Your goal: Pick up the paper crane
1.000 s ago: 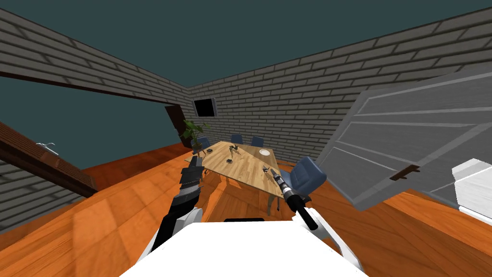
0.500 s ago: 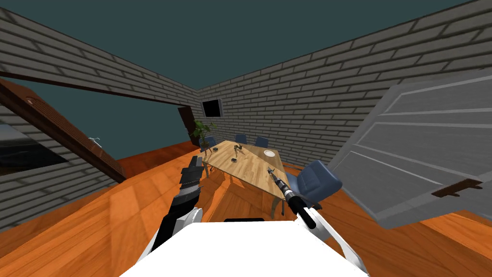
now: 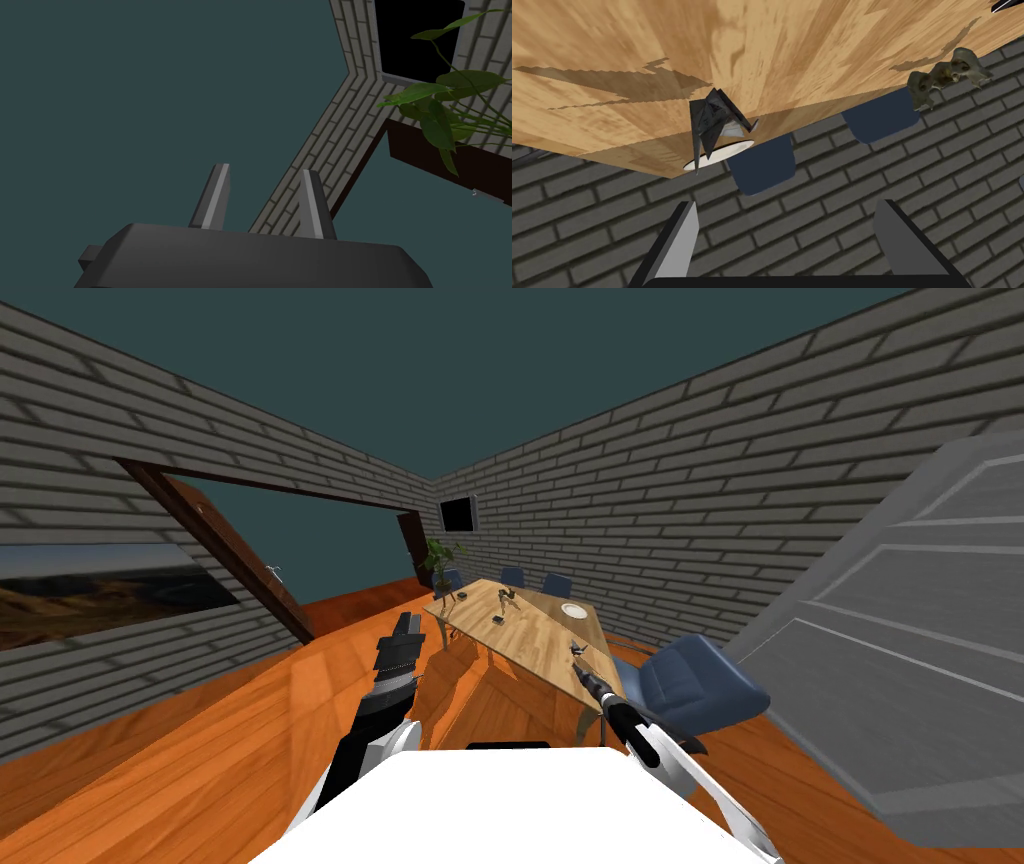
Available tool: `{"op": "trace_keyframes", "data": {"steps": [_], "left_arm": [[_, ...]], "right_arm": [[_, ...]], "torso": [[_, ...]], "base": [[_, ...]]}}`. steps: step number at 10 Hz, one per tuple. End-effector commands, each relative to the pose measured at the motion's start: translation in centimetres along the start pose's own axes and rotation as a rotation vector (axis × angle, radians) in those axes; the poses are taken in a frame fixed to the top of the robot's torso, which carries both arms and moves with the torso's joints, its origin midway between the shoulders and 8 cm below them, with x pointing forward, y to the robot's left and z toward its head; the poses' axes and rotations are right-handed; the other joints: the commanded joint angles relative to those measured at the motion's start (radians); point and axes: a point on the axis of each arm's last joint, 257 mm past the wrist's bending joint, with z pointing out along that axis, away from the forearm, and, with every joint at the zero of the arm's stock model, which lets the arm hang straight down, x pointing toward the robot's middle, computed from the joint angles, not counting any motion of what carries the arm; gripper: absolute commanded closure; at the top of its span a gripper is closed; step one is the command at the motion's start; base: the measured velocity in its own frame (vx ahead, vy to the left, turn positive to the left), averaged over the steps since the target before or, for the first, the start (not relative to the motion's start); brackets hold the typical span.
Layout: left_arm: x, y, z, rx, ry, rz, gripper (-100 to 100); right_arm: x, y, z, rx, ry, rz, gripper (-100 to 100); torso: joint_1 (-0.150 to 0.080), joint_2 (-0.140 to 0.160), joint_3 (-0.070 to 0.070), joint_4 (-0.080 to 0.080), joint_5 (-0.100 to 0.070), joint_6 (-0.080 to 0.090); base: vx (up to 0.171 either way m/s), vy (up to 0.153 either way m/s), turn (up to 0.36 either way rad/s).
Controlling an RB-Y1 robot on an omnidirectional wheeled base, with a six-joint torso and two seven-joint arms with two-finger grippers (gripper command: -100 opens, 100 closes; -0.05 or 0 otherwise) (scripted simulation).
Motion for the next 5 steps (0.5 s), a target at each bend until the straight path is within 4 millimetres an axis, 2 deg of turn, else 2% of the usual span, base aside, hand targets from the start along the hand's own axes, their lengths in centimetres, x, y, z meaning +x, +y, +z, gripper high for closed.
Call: {"op": "trace_keyframes", "data": {"steps": [1,2,3,4,5], "left_arm": [[0.0,0.0,0.0,0.000,0.000,0.000,0],[0.0,0.0,0.0,0.000,0.000,0.000,0],[0.0,0.0,0.0,0.000,0.000,0.000,0],[0.0,0.0,0.0,0.000,0.000,0.000,0],[0.0,0.0,0.0,0.000,0.000,0.000,0]], "right_arm": [[1.5,-2.3,0.2,0.060,0.044,-0.107,-100],[1.6,-2.9,0.1,0.084,0.050,-0.107,-100],[2.7,-4.9,-0.1,0.124,0.086,-0.200,-100],[2.7,-5.5,-0.2,0.150,0.092,-0.200,-100],[3.6,-7.7,-0.6,0.194,0.130,-0.292,-100]], "torso": [[0.000,0.000,0.000,0.000,0.000,0.000],[0.001,0.000,0.000,0.000,0.000,-0.001],[0.000,0.000,0.000,0.000,0.000,0.000],[0.000,0.000,0.000,0.000,0.000,-0.001],[0.000,0.000,0.000,0.000,0.000,0.000]], "base": [[0.003,0.047,0.278],[0.008,0.030,0.125],[0.009,0.036,0.237],[0.007,0.027,0.156],[0.013,0.039,0.270]]}}
